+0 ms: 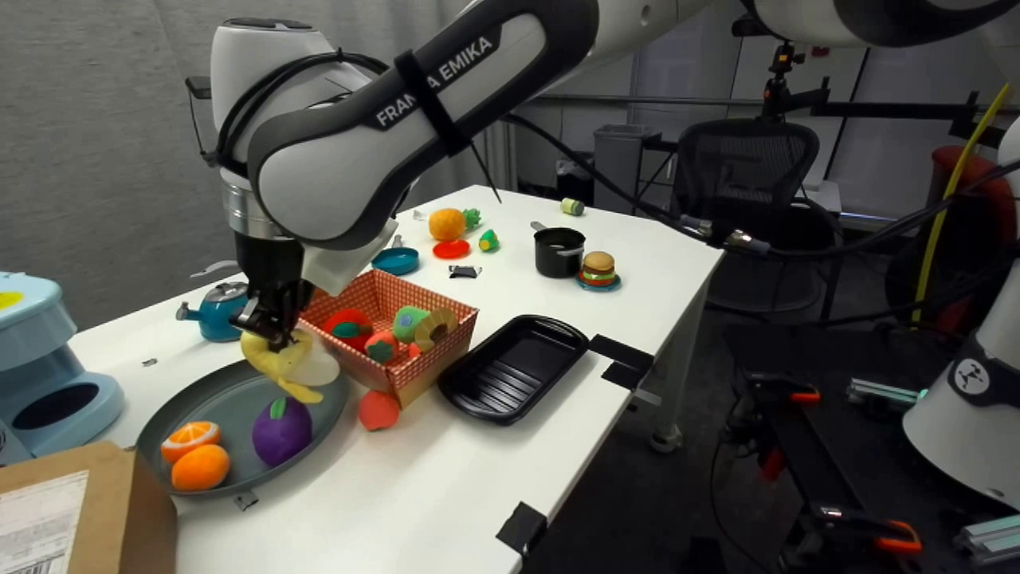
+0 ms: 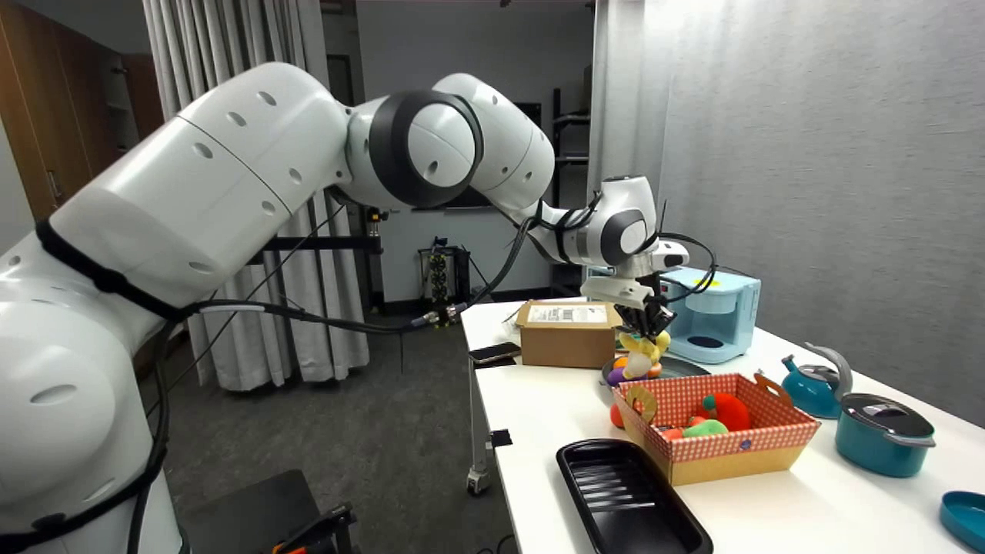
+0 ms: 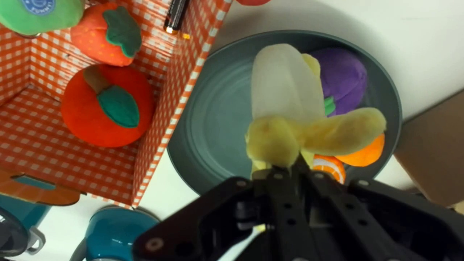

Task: Move the banana and the pear plush toys from the box to the plate then move the box to the right

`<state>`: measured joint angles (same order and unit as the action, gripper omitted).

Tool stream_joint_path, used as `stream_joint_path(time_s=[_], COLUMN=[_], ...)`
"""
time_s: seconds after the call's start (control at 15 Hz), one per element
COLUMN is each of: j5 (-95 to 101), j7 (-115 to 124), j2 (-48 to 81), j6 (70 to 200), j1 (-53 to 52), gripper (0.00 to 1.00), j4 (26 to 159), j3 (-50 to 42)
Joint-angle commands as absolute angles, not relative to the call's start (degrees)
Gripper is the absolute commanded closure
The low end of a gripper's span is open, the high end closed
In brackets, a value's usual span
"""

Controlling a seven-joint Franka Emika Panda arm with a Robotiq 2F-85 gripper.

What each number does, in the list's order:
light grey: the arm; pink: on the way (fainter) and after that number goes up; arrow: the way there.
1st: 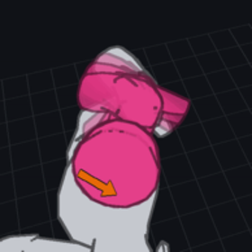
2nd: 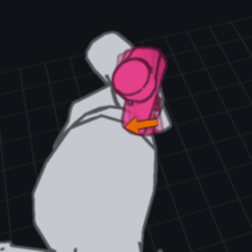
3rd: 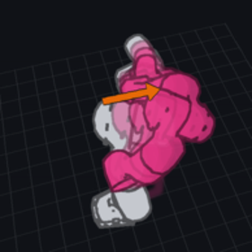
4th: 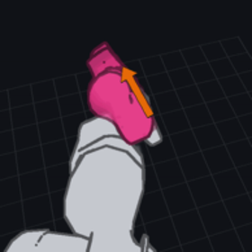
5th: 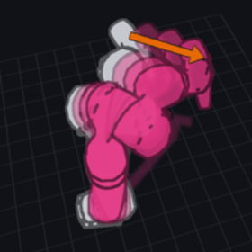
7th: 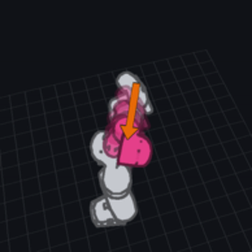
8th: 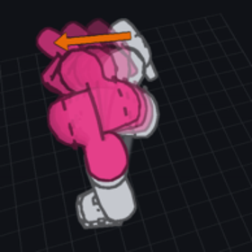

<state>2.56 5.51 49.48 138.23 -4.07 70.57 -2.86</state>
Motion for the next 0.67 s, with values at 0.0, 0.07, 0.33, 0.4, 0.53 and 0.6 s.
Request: stream_joint_path(time_s=[0.0,0.07,0.33,0.4,0.53,0.6], j5=[2.87,2.9,2.72,2.63,2.5,2.49], j7=[7.52,7.41,7.49,7.72,8.32,8.96], j2=[53.34,53.57,51.36,50.3,48.39,47.48], j6=[135.06,134.82,135.02,135.47,136.06,136.28], j1=[-4.01,-3.96,-3.88,-3.85,-3.61,-3.56], gripper=[0.66,0.6,0.3,0.22,0.06,0.02], j4=[63.93,63.64,65.89,67.15,69.45,70.49], j3=[-3.68,-3.76,-3.79,-3.82,-4.05,-4.29])
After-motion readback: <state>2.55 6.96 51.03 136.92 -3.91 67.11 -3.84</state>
